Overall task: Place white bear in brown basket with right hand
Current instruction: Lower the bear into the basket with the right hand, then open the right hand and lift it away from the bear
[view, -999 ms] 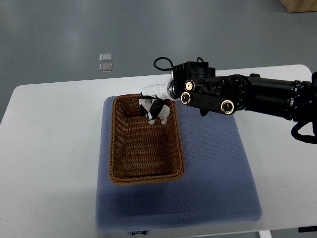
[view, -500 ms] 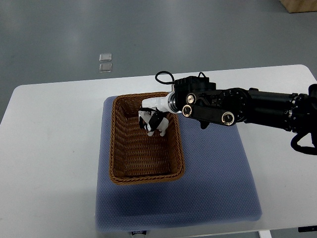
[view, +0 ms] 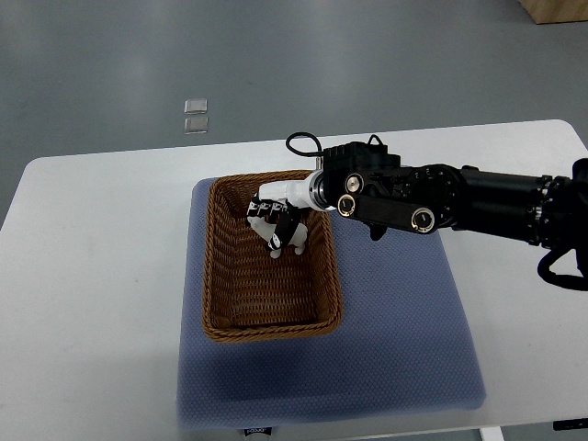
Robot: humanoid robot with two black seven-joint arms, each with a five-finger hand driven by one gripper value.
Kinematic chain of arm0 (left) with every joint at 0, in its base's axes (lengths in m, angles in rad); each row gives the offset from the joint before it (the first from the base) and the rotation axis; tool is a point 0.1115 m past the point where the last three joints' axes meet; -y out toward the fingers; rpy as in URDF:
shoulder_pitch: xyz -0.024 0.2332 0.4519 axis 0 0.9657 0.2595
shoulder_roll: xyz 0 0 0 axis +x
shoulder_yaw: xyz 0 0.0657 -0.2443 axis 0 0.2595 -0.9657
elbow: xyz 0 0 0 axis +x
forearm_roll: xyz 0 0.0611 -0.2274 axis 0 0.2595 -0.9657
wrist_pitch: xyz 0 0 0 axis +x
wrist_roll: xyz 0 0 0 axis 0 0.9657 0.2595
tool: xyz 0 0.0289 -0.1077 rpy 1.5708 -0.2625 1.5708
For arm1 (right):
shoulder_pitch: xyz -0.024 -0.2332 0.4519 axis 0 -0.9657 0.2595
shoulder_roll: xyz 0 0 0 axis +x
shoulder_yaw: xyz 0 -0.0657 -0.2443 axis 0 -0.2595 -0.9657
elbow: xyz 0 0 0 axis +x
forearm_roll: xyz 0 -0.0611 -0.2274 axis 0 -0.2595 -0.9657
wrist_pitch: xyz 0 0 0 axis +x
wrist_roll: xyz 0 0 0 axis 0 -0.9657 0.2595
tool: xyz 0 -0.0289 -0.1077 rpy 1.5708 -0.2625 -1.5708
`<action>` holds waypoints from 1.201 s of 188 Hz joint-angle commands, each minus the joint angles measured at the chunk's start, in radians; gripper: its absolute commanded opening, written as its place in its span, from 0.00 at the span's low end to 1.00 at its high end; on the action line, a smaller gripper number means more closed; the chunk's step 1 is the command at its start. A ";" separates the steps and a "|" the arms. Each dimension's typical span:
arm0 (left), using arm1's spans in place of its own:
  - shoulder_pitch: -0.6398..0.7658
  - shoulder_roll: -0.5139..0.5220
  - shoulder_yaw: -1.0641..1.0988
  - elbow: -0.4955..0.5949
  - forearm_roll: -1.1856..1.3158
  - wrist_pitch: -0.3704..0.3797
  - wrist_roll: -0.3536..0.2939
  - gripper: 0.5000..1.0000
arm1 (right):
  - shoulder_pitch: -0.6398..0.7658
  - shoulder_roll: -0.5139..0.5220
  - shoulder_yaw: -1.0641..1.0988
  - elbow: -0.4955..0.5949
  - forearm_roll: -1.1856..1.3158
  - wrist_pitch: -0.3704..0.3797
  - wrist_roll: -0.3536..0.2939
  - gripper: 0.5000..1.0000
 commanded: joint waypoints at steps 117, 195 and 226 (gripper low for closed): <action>0.000 0.000 0.000 0.002 0.000 0.000 0.000 1.00 | 0.047 0.000 0.141 -0.001 0.003 0.018 0.000 0.72; 0.000 0.000 0.000 -0.002 0.000 0.000 0.000 1.00 | -0.005 -0.002 0.405 -0.011 0.003 -0.002 0.047 0.77; 0.000 0.000 0.000 0.000 0.000 0.000 0.000 1.00 | -0.181 -0.063 0.642 -0.012 0.003 -0.060 0.102 0.78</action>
